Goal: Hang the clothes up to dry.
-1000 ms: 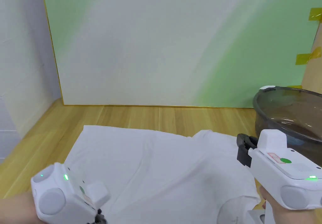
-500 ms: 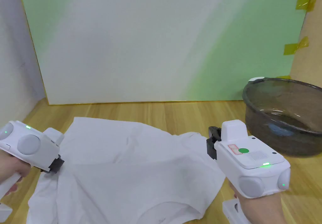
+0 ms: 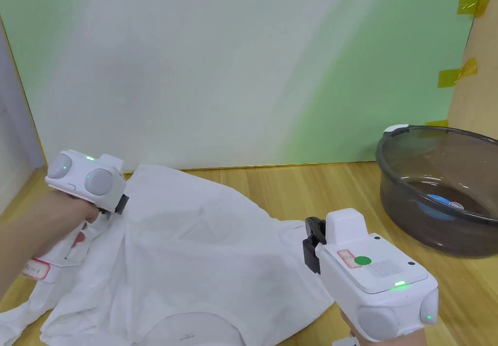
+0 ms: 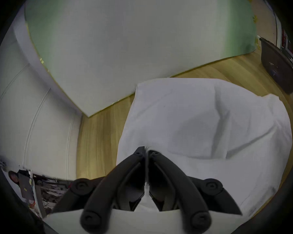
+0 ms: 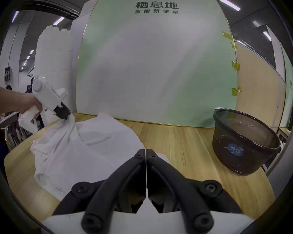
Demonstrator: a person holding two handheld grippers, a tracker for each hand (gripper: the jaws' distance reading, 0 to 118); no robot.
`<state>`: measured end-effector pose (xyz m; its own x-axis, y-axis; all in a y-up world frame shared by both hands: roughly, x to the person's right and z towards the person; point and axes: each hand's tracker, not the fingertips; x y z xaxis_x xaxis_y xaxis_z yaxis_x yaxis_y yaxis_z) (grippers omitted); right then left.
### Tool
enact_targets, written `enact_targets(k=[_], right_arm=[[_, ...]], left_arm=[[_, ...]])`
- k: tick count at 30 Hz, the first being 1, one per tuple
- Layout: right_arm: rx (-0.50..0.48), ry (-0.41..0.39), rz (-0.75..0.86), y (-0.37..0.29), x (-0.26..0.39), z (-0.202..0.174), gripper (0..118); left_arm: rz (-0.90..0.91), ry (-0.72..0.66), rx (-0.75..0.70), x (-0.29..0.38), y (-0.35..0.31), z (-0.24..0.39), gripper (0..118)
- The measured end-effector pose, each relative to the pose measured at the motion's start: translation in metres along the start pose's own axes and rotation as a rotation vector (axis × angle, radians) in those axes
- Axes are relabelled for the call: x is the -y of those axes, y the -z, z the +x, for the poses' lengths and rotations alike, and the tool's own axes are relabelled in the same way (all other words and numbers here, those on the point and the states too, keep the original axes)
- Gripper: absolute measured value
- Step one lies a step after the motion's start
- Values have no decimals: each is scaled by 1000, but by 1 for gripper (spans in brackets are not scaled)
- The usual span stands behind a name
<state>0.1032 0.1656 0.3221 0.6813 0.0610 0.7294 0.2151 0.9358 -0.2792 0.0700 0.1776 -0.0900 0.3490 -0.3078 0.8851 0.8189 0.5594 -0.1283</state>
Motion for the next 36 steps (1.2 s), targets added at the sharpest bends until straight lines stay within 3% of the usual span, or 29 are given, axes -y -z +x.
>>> enact_targets(k=[2, 4, 5, 6, 7, 8, 10, 17, 23, 26, 27, 28, 29, 30, 32, 34, 36], right_arm=[[1, -3, -8, 6, -1, 1, 0], [3, -3, -14, 11, -2, 1, 0], [3, -1, -15, 13, -2, 2, 0], [4, 3, -15, 14, -3, 2, 0], [3, 6, -15, 14, -3, 1, 0], [2, 8, -15, 15, -3, 1, 0], [-6, 7, -15, 15, -4, 0, 0], [-19, -3, 38, 4, -20, -6, 0], [-45, 47, 104, -14, -48, -13, 0], [-50, 43, 133, -25, -54, -21, 0], [-52, 39, 135, -28, -54, -23, 0], [-55, 39, 140, -31, -53, -26, 0], [-56, 40, 140, -34, -53, -30, 0], [-61, 38, 139, -37, -52, -33, 0], [-62, 26, 145, -42, -48, -43, 0], [-55, -2, 151, -48, -41, -54, 0], [-79, 29, 138, -51, -35, -60, 0]], left_arm=[[17, 21, -20, -11, 9, 5, 6], [17, 19, -25, -17, 15, 4, 20], [23, 2, -22, -18, 17, 3, 35], [23, 6, -25, -17, 19, 1, 70], [36, 6, -55, -14, 20, 1, 70], [39, 16, -79, -10, 20, -1, 79], [88, 4, -89, 3, 11, -9, 110], [313, -197, 1, 61, -84, -36, 112], [558, -365, -74, 138, -168, -9, 113], [638, -397, -113, 181, -189, 23, 108], [649, -393, -145, 192, -192, 35, 91], [672, -377, -163, 203, -195, 46, 61], [686, -343, -159, 210, -195, 54, 22], [661, -338, -196, 213, -196, 66, 7], [646, -380, -218, 219, -196, 77, 2], [632, -413, -119, 220, -199, 85, 2], [623, -411, -139, 216, -199, 90, 2]])
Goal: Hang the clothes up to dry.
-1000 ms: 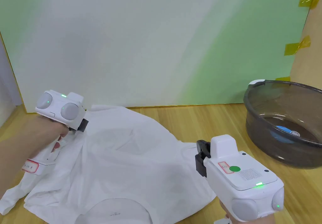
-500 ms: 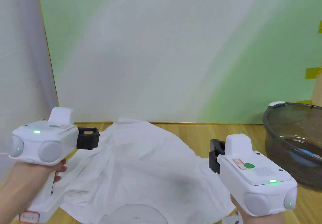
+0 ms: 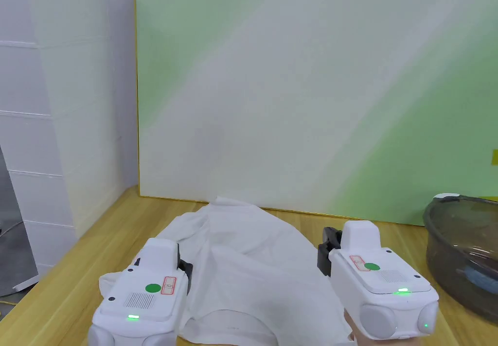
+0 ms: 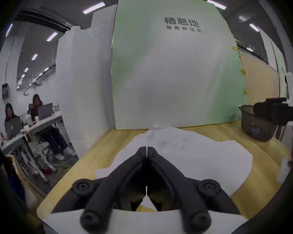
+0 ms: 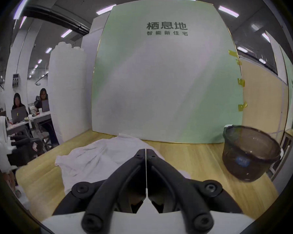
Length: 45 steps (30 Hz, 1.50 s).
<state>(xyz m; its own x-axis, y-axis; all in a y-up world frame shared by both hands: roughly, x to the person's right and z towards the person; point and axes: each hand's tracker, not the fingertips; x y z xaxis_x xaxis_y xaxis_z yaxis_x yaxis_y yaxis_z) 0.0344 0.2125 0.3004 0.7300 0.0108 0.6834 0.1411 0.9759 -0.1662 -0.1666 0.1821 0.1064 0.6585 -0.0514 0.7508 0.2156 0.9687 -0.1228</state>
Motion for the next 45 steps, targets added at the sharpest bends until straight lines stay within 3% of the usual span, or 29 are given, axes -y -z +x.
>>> enact_targets(k=[4, 13, 16, 18, 19, 22, 24, 27, 29, 38, 45], right_arm=[[11, -53, 5, -6, 10, -10, 0], [9, -34, 22, -11, 2, 1, 0], [-33, -37, 52, -15, -8, 6, 0], [-123, -24, 87, -21, -15, 11, 0], [-215, -14, 97, -23, -17, 15, 0], [-724, 40, 65, -33, -20, 32, 0], [-788, -19, 86, -46, -19, 34, 0], [-879, 40, 39, -54, -16, 38, 0], [-871, 4, 40, -60, -13, 37, 0], [-739, 54, 84, -84, -15, 75, 0], [-502, 65, 135, -161, -19, 146, 0]], left_arm=[[2, -36, 29, -13, 2, 3, 2], [76, -21, 75, -39, 0, 5, 2], [82, -61, 183, -47, 0, 0, 2], [90, -102, 352, -49, -2, -10, 2], [88, -112, 447, -51, -3, -16, 2], [83, -153, 981, -50, -12, -44, 2], [89, -87, 1041, -49, -23, -42, 2], [54, -87, 1107, -46, -28, -43, 2], [25, -72, 1163, -45, -30, -44, 2], [21, -46, 1206, -54, -14, 0, 2], [38, 15, 1478, -83, -4, 94, 2]])
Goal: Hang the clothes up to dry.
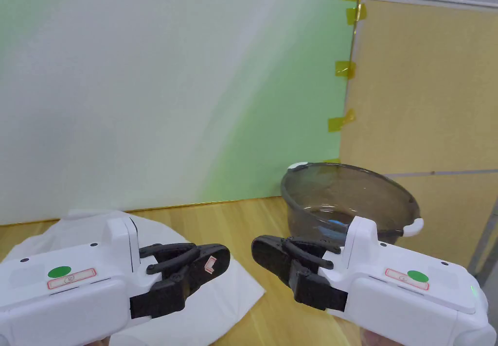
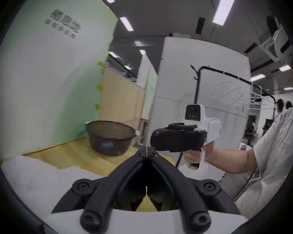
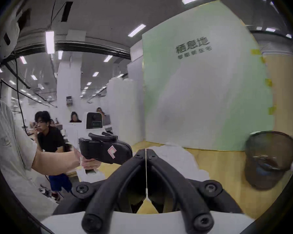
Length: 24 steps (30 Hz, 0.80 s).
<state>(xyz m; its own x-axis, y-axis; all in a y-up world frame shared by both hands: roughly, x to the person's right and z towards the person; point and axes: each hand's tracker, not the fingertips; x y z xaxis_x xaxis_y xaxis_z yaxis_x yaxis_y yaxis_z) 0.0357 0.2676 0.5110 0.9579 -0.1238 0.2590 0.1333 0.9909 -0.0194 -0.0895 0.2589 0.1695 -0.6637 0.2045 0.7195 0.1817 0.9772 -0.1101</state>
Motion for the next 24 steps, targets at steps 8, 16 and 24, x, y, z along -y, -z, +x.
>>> enact_targets(k=[8, 16, 24], right_arm=[[353, 6, 72, -157, -8, -13, 0], [772, 8, 134, -311, 1, -96, 0], [1124, 9, 168, -414, 9, -213, 0]], left_arm=[[-40, 62, 353, -22, 139, 45, 2], [-113, 99, 715, -24, 258, 128, 2], [-150, 62, 1030, -13, 338, 262, 2]])
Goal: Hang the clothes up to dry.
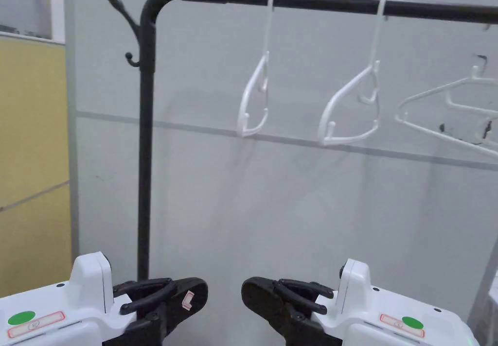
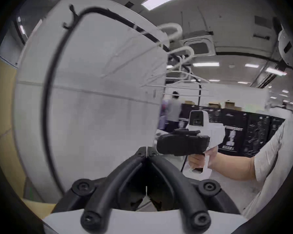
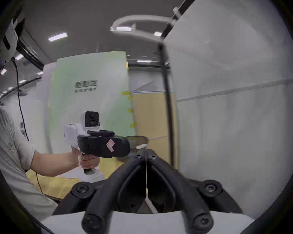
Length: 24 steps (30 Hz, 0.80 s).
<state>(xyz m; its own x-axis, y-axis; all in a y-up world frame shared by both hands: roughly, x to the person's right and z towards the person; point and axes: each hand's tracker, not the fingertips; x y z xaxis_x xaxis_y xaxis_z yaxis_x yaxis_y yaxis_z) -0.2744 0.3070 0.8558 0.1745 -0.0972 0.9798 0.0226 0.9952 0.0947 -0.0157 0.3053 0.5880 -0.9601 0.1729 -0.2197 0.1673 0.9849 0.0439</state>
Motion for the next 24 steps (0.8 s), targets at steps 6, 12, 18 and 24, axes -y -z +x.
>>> enact_targets(k=[6, 12, 18, 24], right_arm=[[192, -21, -3, -89, -15, 0, 0], [343, -48, -22, -119, -46, -19, 0], [380, -153, 39, -111, -138, -56, 0], [493, -144, 111, -87, -240, -65, 0]], left_arm=[[-17, 29, 131, -9, 62, 25, 2], [5, 11, 122, -12, 73, 34, 2], [180, 7, 60, -36, 58, 41, 2], [329, -12, 16, -74, 47, 52, 2]])
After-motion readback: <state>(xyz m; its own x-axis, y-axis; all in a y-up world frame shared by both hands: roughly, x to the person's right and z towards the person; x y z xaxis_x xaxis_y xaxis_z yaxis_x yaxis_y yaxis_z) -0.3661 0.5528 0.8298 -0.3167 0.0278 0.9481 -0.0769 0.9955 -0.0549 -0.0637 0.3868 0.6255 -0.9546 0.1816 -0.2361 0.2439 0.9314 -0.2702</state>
